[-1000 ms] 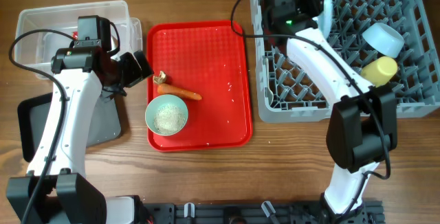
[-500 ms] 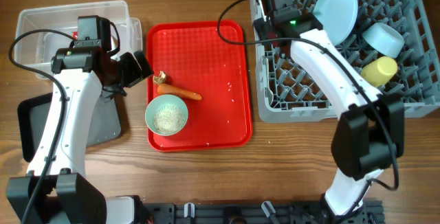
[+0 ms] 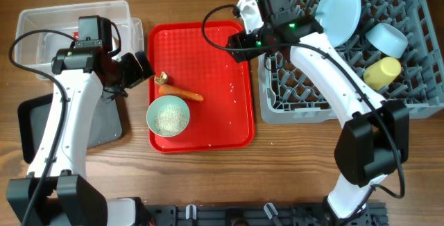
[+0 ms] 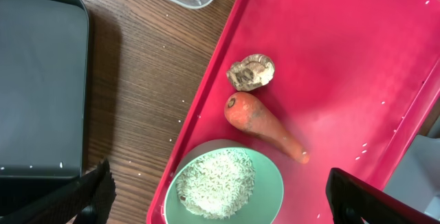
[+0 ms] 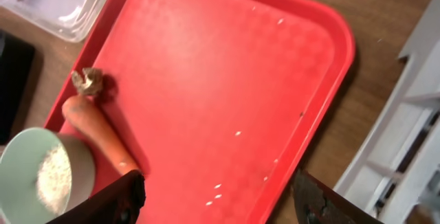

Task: Sort waste into correct bins and load items into the dishwasher rack
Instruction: 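Release the plate and pull the right gripper back over the rack, then reach the left gripper to the pale green rice bowl and grasp its rim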

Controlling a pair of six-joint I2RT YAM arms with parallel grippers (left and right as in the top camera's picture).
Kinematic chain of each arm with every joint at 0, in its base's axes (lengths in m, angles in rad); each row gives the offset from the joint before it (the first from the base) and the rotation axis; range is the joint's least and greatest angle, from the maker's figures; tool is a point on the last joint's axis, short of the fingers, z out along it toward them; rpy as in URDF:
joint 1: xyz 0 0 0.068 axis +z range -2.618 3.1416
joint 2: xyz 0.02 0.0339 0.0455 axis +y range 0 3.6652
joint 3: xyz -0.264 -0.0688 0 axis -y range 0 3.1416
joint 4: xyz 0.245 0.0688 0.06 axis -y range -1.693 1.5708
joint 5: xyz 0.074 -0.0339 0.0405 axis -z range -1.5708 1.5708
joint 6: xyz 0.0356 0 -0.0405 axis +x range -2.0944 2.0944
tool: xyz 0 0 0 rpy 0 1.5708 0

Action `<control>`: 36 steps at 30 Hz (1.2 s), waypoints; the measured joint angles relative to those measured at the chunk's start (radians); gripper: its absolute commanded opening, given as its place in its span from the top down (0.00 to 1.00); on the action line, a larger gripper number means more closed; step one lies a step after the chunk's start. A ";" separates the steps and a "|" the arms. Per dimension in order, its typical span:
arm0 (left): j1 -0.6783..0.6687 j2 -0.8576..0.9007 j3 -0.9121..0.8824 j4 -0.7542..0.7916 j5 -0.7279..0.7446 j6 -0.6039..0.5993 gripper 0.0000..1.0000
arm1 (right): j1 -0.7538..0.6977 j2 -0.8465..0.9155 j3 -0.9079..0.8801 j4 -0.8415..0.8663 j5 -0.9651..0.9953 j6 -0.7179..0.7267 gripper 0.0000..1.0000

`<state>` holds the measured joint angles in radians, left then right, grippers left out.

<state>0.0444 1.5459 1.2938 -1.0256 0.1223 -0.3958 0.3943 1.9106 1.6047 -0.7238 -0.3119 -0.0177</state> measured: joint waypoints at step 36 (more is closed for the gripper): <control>-0.401 0.000 -0.210 0.120 -0.021 -0.031 0.04 | -0.193 -0.310 0.000 -0.325 0.228 0.100 0.18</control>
<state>-0.3565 1.5459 1.0836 -0.9054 0.1009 -0.4271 0.2008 1.6009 1.6047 -1.0489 -0.0837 0.0826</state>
